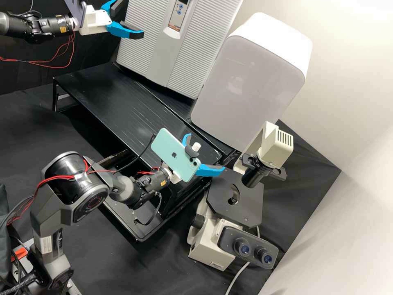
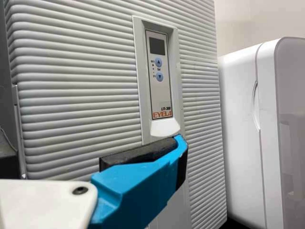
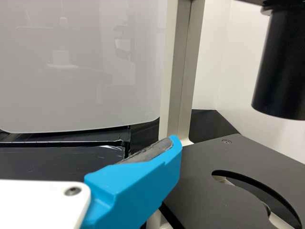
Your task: Open the incubator door
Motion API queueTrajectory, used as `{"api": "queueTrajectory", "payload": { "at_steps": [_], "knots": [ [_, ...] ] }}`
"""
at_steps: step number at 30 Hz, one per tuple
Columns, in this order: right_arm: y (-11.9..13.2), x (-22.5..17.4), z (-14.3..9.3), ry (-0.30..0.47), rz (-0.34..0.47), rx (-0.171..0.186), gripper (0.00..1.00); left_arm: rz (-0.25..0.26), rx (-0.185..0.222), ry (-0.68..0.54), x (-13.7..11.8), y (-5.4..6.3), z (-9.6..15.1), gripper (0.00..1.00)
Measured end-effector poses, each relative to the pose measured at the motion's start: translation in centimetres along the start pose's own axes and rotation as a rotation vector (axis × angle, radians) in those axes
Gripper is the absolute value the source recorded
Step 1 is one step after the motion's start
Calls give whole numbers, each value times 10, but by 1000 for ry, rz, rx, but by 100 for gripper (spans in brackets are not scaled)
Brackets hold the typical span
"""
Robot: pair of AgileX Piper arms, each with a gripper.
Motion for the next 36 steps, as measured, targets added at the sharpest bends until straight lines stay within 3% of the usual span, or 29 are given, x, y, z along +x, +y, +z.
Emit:
{"api": "queueTrajectory", "payload": {
  "at_steps": [36],
  "knots": [
    [0, 0, 0, 0, 0, 0, 100, 0, -6, -28, 2, -1, 9, 0]
  ]
}}
